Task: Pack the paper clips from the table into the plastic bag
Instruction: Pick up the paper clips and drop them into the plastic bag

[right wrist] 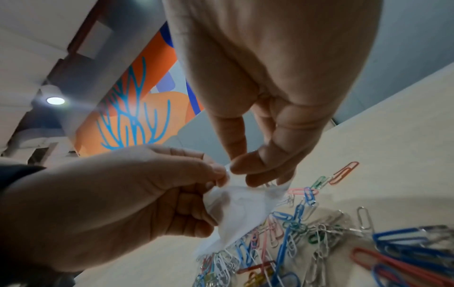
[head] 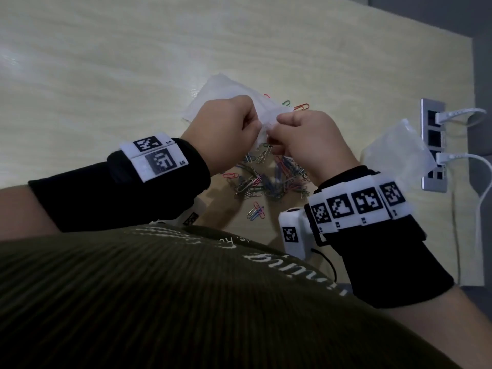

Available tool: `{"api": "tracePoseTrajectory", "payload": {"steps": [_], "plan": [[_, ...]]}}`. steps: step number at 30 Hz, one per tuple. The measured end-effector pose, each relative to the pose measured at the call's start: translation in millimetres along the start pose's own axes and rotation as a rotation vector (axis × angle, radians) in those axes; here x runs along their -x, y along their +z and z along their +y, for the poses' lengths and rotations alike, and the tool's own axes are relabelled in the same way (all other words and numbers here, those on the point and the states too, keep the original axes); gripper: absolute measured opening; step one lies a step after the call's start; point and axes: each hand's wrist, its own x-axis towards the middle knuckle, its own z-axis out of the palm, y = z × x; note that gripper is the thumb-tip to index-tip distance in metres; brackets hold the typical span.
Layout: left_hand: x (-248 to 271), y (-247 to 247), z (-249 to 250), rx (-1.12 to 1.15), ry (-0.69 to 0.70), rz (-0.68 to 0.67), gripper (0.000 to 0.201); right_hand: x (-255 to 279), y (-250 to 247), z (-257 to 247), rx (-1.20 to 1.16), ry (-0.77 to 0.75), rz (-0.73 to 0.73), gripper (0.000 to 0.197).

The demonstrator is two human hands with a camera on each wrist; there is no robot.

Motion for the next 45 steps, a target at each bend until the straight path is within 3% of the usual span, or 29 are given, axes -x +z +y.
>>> {"api": "tracePoseTrajectory", "payload": {"steps": [2,6,8,10,12,16,19,21,24,29,33,37,42,45], "plan": [[-1.3,-0.9,-3.0,-0.006,-0.018,0.007,0.013,-2.7,0.0,-2.1,-0.045,-0.019,-0.001,0.037],[-3.4,-4.8,-4.9,0.013,-0.072,0.034,0.013,-13.1,-3.0,-7.7,-0.178,-0.074,0.123,0.016],[-4.1,-7.3,-5.4,0.025,-0.096,0.041,0.013,-25.7,-5.5,-4.5,-0.062,-0.118,0.234,0.011],[-4.7,-9.4,-6.9,0.03,-0.119,0.053,0.012,-41.1,-9.2,2.7,0.227,-0.163,0.275,0.02],[-4.6,-10.7,-8.8,0.027,-0.137,0.058,0.012,-53.4,-10.5,10.2,0.494,-0.183,0.199,0.037],[-3.8,-11.8,-11.1,0.045,-0.165,0.053,0.014,-64.1,0.9,23.6,0.771,-0.331,-0.045,0.054],[-3.5,-11.8,-12.2,0.054,-0.176,0.051,0.014,-56.6,4.7,28.7,0.887,-0.36,-0.058,0.064],[-3.3,-10.9,-13.0,0.059,-0.183,0.042,0.014,-45.7,6.6,31.5,0.913,-0.411,-0.019,0.056],[-3.1,-9.5,-12.5,0.074,-0.192,0.03,0.014,-32.7,10.6,38.6,0.889,-0.442,0.057,0.036],[-2.4,-8.1,-12.8,0.075,-0.199,0.014,0.014,-18.9,8.9,46.3,0.886,-0.41,-0.018,0.045],[-1.8,-7.5,-12.0,0.067,-0.188,-0.001,0.014,-17.6,10.1,53.7,0.825,-0.447,0.092,0.027],[-0.7,-6.6,-9.3,0.059,-0.17,-0.005,0.014,-18.6,5.0,51.4,0.773,-0.359,0.111,0.018],[0.3,-7.4,-7.6,0.058,-0.158,-0.002,0.013,-13.6,-9.5,42.4,0.445,-0.23,0.156,0.01],[0.8,-7.1,-6.6,0.049,-0.149,-0.002,0.013,-9.5,-19.8,34.6,0.125,-0.119,0.081,0.012]]}}
